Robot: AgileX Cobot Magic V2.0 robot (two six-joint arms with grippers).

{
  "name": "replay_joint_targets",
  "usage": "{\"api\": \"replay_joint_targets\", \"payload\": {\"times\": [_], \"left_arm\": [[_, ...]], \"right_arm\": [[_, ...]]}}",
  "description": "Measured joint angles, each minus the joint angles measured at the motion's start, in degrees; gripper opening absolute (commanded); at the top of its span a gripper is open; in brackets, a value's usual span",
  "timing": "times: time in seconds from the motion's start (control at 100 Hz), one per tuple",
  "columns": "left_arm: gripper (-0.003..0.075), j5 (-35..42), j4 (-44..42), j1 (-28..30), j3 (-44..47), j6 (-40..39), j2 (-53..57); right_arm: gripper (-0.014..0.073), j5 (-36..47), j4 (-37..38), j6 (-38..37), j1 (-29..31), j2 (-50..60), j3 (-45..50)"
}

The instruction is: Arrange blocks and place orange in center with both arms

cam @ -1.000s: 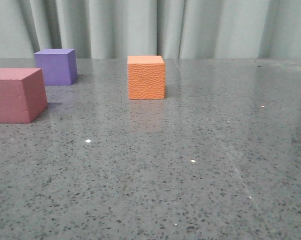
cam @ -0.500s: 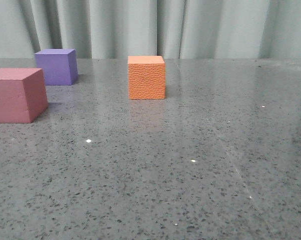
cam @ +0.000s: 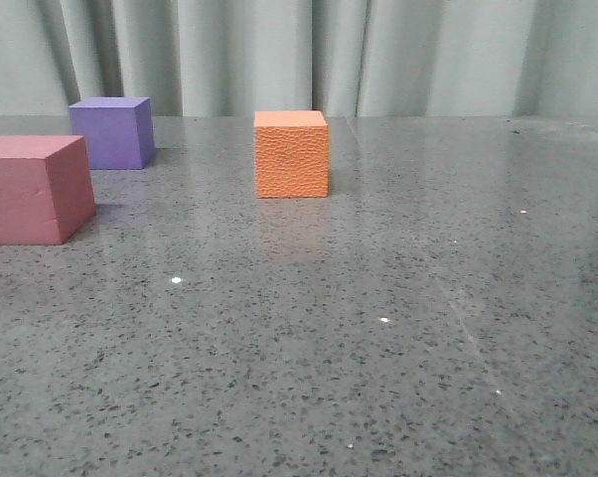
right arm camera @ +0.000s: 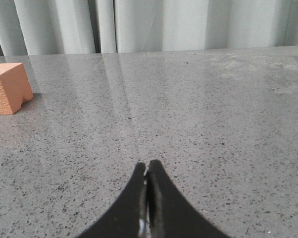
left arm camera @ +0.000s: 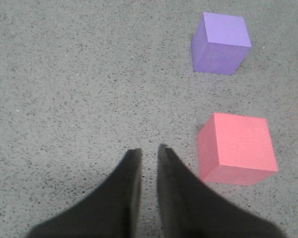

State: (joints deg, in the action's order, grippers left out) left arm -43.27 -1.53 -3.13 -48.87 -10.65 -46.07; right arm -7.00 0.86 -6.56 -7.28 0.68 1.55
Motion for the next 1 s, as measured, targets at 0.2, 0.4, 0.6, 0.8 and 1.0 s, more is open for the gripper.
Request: {"api": "replay_joint_targets", "payload": {"times": [0.2,0.4,0.6,0.8,1.0], "left_arm": [[0.0708,0.0,-1.0,0.0,0.0,1.7,0.0],[0.0648,0.0,-0.2,0.0,-0.6,1.7,-0.1],[0.0643,0.2,5.0,-1.2,-4.6,1.7,-2.0],[0.0640,4.5,8.5,-7.2,-9.3,1.5,-8.5],[0.0640,9.6,6.5,-18.0,-14.0,-4.2,-19.2]], "right_arm": [[-0.0067,0.0,0.0,0.0,0.0,0.0,0.0],[-0.0067,0.0,0.0,0.0,0.0,0.0,0.0],[-0.0067,0.0,0.0,0.0,0.0,0.0,0.0],[-0.0067,0.0,0.0,0.0,0.0,0.0,0.0],[-0.0067,0.0,0.0,0.0,0.0,0.0,0.0]]}}
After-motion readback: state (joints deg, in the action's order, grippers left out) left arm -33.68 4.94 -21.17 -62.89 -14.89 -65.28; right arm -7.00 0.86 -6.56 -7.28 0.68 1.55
